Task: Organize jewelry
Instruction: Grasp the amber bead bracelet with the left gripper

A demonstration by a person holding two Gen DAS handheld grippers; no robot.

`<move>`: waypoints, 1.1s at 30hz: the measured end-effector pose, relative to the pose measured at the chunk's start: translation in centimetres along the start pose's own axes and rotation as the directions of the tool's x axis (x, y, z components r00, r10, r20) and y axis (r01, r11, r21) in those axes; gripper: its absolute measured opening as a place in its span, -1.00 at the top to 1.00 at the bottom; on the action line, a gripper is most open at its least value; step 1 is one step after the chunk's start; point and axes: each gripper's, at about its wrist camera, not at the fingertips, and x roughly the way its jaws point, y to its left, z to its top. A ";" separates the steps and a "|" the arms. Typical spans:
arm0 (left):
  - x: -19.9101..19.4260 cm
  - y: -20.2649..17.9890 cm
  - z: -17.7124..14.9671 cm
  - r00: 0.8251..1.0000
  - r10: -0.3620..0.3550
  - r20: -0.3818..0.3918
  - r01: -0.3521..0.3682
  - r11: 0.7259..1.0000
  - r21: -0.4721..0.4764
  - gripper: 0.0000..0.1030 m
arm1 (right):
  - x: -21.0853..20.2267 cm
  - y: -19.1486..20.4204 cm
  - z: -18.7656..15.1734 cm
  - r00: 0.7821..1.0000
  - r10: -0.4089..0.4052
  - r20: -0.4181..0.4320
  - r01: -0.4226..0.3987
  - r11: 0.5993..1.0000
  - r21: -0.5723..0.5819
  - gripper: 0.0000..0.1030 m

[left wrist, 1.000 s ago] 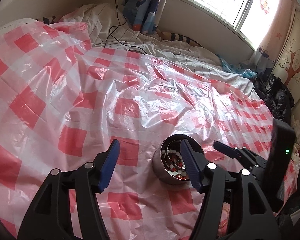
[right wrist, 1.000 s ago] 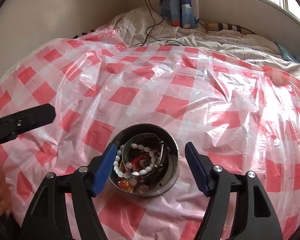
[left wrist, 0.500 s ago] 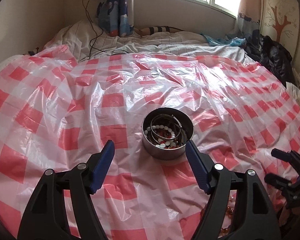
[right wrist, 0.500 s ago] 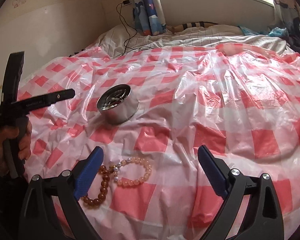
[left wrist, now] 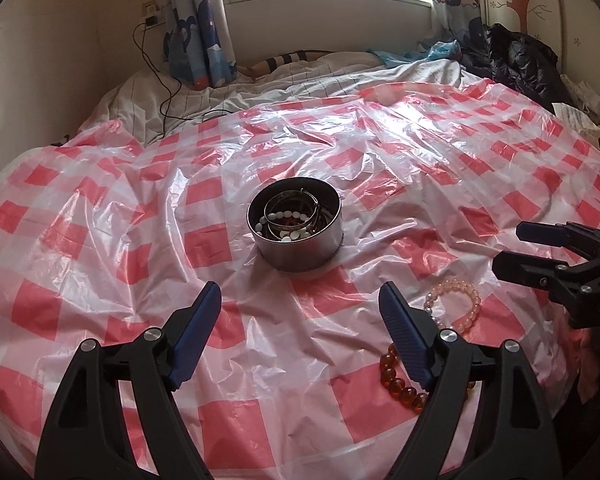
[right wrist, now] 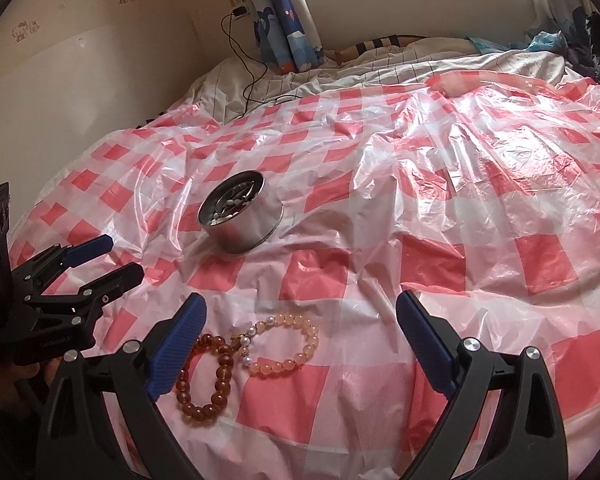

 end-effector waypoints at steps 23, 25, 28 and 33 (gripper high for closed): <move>0.0 -0.8 0.1 0.999 -0.034 -0.008 0.034 0.999 0.028 -0.59 | 1.6 0.1 -0.3 0.997 -0.033 -0.074 0.031 0.999 -0.030 -0.81; 0.1 -0.8 -0.1 0.999 -0.038 -0.012 0.038 0.999 0.031 -0.59 | 2.3 0.0 -0.6 0.991 -0.069 -0.111 0.064 0.997 -0.048 -0.81; 0.1 -1.0 -0.2 1.000 -0.028 -0.014 0.029 0.998 0.050 -0.59 | 3.1 0.0 -1.0 0.984 -0.107 -0.140 0.098 0.993 -0.070 -0.81; 0.2 -1.1 -0.4 0.999 -0.046 -0.027 0.048 0.996 0.072 -0.60 | 4.1 0.4 -1.6 0.966 -0.208 -0.157 0.186 0.972 -0.144 -0.81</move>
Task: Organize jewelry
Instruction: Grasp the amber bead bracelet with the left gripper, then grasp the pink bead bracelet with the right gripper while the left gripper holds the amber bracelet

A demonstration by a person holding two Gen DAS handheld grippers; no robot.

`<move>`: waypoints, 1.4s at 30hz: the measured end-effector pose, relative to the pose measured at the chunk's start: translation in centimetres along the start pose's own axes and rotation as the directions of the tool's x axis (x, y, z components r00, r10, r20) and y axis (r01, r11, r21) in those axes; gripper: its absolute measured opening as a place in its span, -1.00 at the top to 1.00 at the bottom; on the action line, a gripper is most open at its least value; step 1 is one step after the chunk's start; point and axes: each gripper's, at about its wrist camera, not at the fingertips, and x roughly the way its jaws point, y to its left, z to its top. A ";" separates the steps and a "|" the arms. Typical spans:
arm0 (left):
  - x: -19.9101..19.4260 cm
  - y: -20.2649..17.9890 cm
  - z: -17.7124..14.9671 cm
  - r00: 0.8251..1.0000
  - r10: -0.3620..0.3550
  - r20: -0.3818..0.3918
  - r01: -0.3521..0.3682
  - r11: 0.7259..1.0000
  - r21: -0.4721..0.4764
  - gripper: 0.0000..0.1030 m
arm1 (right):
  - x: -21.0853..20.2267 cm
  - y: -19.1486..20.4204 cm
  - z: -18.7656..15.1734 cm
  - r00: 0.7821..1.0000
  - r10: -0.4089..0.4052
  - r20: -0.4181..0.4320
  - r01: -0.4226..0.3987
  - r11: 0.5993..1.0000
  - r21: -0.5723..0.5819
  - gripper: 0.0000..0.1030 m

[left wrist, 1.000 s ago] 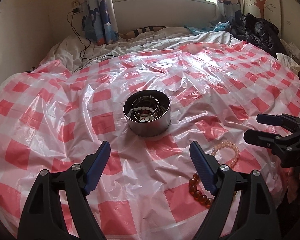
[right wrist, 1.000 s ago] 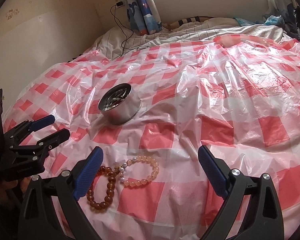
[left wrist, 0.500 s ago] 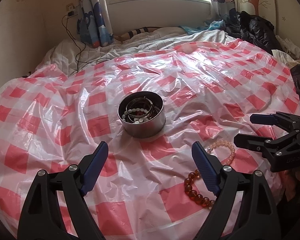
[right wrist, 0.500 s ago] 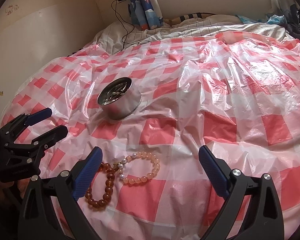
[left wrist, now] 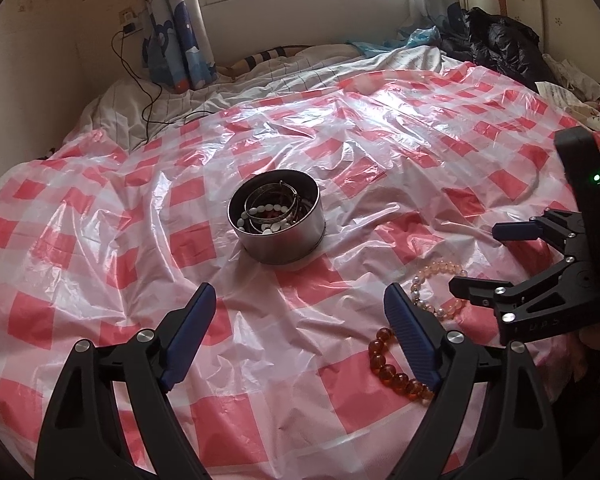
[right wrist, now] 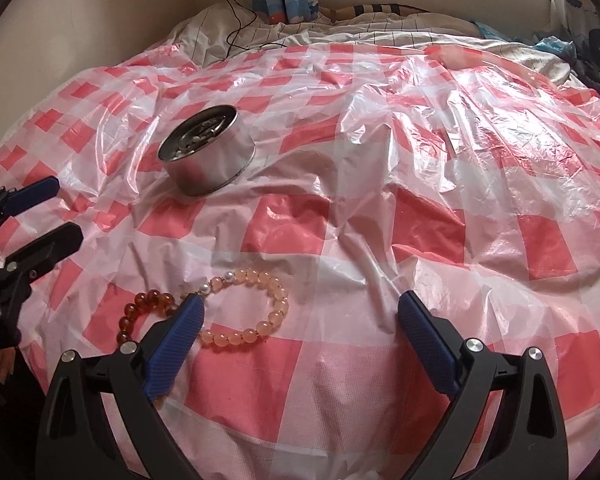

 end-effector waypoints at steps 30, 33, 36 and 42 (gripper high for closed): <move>3.0 2.7 -4.0 0.897 -0.418 -0.146 0.378 0.894 -0.239 0.80 | 0.2 2.7 0.3 0.985 0.172 0.002 -0.171 0.983 -0.059 -0.81; 2.4 4.1 -3.1 0.903 -0.418 -0.100 0.382 0.887 -0.260 0.80 | 1.9 3.3 0.0 0.991 0.126 -0.033 -0.129 0.988 -0.083 -0.82; 2.0 5.3 -2.6 0.902 -0.427 -0.067 0.392 0.873 -0.291 0.80 | 1.9 3.4 -0.2 0.992 0.125 -0.026 -0.127 0.987 -0.095 -0.43; 1.2 6.4 -1.4 0.904 -0.427 -0.013 0.403 0.862 -0.309 0.80 | 1.2 1.7 0.2 0.982 0.190 -0.008 -0.190 0.982 -0.012 0.68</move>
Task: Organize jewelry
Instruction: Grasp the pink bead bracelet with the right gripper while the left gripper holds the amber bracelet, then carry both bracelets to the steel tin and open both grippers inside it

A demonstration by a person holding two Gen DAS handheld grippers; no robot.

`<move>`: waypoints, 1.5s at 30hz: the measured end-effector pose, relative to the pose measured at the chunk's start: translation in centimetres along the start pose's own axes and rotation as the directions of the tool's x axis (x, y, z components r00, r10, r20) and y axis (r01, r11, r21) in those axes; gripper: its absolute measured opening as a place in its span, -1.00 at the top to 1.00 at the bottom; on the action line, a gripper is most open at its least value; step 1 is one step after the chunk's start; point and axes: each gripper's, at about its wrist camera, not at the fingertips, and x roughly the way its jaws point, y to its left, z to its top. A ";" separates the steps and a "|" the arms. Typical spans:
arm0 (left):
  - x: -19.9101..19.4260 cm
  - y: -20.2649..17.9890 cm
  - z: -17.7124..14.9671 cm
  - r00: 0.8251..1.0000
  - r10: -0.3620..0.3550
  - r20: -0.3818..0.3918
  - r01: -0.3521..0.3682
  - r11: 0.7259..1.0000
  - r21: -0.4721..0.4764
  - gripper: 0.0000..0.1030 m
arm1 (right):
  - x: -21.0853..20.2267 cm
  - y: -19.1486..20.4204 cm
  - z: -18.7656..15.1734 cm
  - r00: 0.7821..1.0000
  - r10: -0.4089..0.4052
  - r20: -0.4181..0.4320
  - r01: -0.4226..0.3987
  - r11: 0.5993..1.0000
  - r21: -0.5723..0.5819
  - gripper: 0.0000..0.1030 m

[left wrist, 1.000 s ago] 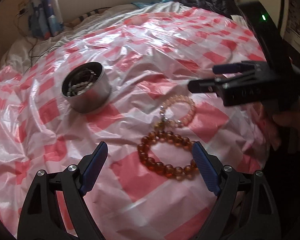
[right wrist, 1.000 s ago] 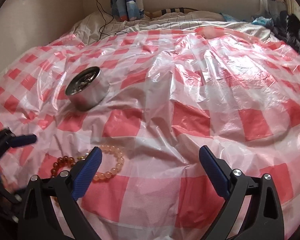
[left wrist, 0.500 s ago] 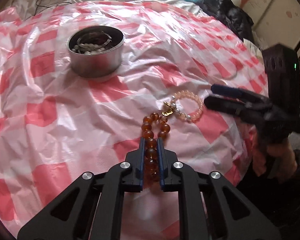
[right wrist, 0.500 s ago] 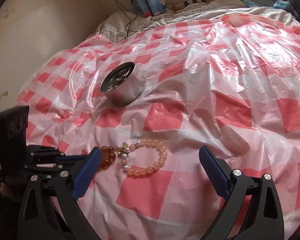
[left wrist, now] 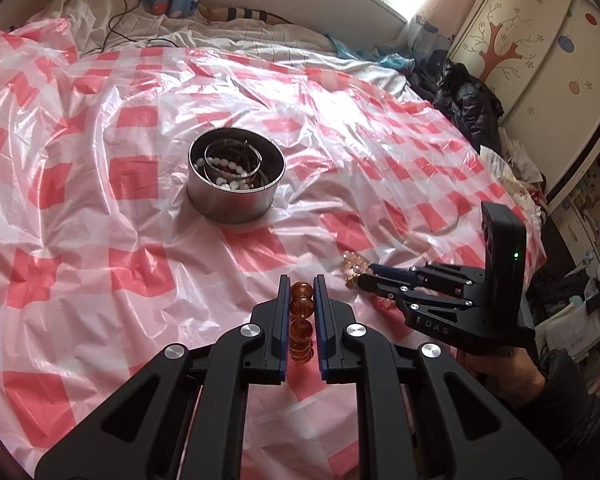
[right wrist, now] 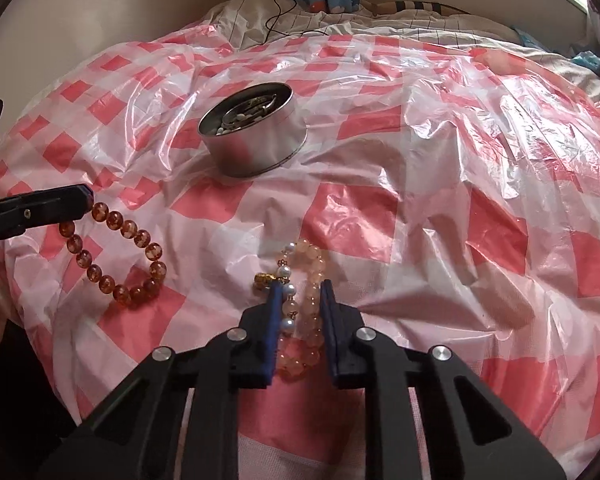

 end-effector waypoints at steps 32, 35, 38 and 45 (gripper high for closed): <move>-1.1 0.0 4.3 0.994 -0.033 0.108 0.038 0.998 -0.050 0.80 | -2.2 -4.0 1.0 0.904 0.394 0.166 -0.426 0.861 0.278 0.84; -0.7 0.3 6.1 0.992 -0.031 0.126 0.039 0.997 -0.062 0.80 | -3.3 -3.9 2.1 0.875 0.434 0.215 -0.481 0.833 0.273 0.84; 0.0 0.8 8.1 0.989 -0.034 0.147 0.044 0.997 -0.070 0.80 | -3.7 -4.0 3.3 0.852 0.462 0.248 -0.519 0.810 0.274 0.84; 4.1 3.0 11.8 0.988 -0.020 0.154 0.036 0.994 -0.101 0.79 | -2.6 -4.0 6.7 0.823 0.495 0.279 -0.562 0.782 0.270 0.84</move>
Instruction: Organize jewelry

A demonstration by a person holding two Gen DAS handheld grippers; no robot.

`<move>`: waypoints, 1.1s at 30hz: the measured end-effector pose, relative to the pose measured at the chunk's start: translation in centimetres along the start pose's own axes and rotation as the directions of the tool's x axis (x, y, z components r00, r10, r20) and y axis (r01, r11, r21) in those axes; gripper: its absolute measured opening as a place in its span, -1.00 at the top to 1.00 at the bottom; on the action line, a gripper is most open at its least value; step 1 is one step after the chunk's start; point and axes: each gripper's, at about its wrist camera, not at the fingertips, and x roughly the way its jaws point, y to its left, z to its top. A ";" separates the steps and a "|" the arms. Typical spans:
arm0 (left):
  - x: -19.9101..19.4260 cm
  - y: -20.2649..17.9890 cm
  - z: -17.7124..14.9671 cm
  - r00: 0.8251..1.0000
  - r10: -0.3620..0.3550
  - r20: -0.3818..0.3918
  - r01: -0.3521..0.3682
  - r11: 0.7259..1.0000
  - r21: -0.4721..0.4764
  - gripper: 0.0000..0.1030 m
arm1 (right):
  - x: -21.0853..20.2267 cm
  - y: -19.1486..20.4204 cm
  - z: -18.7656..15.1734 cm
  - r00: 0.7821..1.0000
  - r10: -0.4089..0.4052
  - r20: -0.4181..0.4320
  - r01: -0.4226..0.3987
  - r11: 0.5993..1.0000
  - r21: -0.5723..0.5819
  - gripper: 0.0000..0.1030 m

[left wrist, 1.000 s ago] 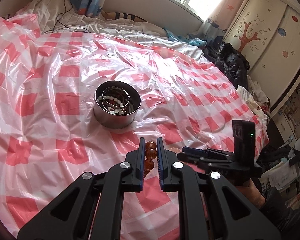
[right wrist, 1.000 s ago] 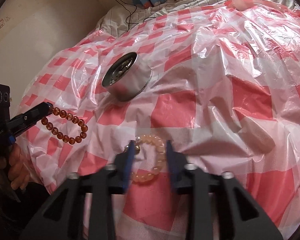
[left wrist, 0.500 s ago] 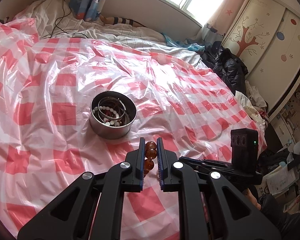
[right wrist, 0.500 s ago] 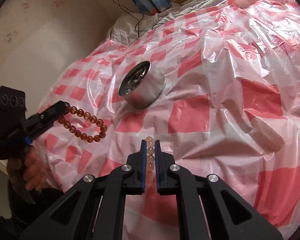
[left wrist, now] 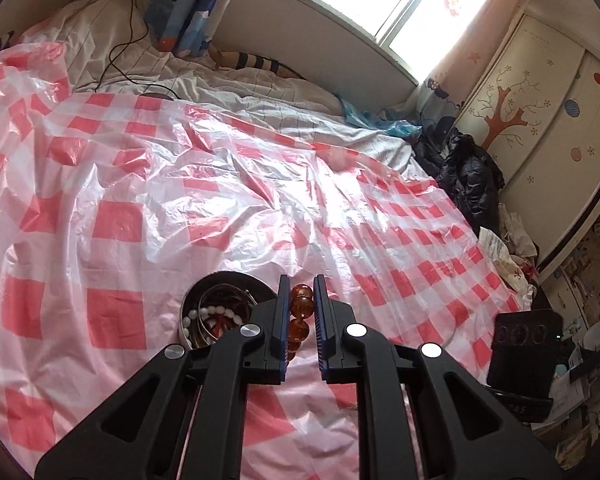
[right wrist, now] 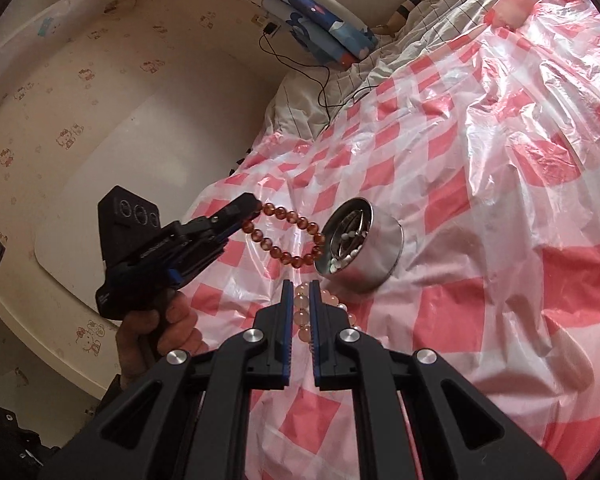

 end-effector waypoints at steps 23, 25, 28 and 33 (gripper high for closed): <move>-4.1 1.3 -3.4 0.910 0.415 0.011 -0.415 0.908 0.046 -0.63 | 4.7 3.5 -1.7 0.833 -0.543 0.102 0.541 0.762 -0.356 -0.69; -4.7 0.2 -4.9 0.893 0.450 0.030 -0.451 0.890 0.072 -0.76 | 3.8 4.3 -4.2 0.788 -0.606 0.110 0.590 0.691 -0.418 -0.85; -5.7 -1.1 -7.2 0.872 0.487 0.036 -0.489 0.867 0.096 -0.85 | 2.8 5.1 -6.5 0.738 -0.667 0.107 0.633 0.627 -0.454 -0.85; -7.8 -2.1 -10.5 0.850 0.523 0.057 -0.526 0.847 0.081 -0.85 | 1.7 7.2 -7.9 0.718 -0.679 0.153 0.663 0.600 -0.447 -0.85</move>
